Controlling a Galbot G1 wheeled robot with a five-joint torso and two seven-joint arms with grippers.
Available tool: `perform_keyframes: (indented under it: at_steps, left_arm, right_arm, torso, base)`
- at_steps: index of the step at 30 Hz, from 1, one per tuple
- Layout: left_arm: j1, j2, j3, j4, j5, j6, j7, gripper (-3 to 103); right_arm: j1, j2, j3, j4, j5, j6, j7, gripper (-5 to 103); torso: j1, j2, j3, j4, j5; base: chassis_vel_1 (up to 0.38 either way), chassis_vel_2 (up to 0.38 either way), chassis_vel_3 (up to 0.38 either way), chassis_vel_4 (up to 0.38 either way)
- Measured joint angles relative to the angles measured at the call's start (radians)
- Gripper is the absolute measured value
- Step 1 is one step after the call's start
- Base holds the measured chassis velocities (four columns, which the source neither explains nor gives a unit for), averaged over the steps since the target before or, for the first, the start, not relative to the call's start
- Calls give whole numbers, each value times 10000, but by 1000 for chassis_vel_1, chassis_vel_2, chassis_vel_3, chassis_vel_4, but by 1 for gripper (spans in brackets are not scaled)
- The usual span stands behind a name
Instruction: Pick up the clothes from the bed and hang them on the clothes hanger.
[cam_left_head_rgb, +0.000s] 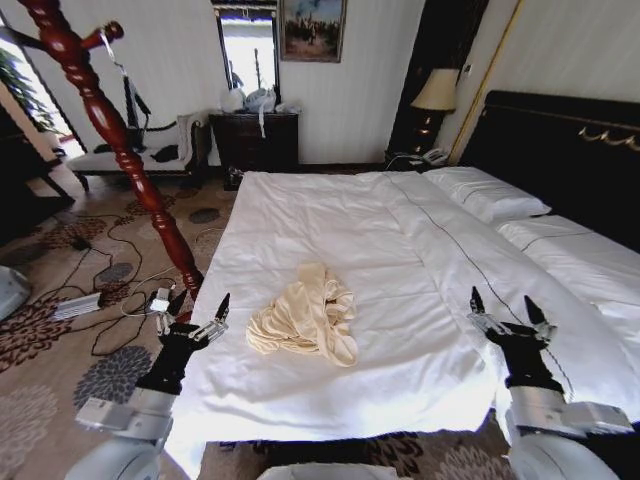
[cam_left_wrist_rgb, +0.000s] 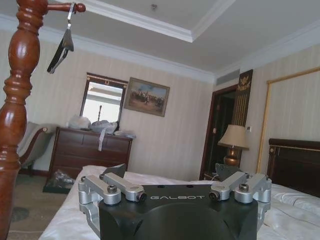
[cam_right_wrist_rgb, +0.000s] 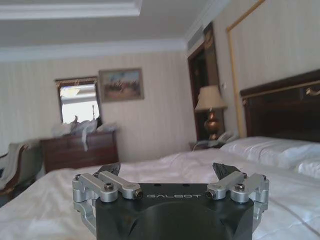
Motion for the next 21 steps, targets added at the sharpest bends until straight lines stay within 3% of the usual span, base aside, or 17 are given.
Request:
perform_keyframes:
  at_steps: [2,4,8,14,19,21]
  left_arm:
    - [-29,-33,3,239,729,-15,-38,100]
    - [3,-147,55,434,1288,-18,-94,100]
    - [104,-310,84,100,780,215,-151,100]
    - [181,-227,-108,19,786,244,-204,100]
    - [227,-325,-22,-4,560,410,-230,100]
    - [209,-335,-22,48,1069,236,-216,100]
  right_arm:
    - [-90,-252,85,90,94,-475,-207,100]
    - [-111,-434,168,91,-157,-378,-793,100]
    - [-140,-477,225,135,-813,426,-1625,100]
    - [7,-103,349,-113,-1889,1576,-1985,100]
    - [15,74,382,-11,-2059,1777,-1991,100]
    - [15,163,383,-3,-2131,1759,-1772,100]
  torso:
    - [0,-1,0,0,6]
    - [1,-1,1,1,1]
    - [0,0,0,2,5]
    - [1,-1,1,0,4]
    - [0,0,0,1,3]
    - [1,-1,0,0,3]
  base:
    - [0,0,0,0]
    - [0,0,0,0]
    - [0,0,0,0]
    - [0,0,0,0]
    - [0,0,0,0]
    - [0,0,0,0]
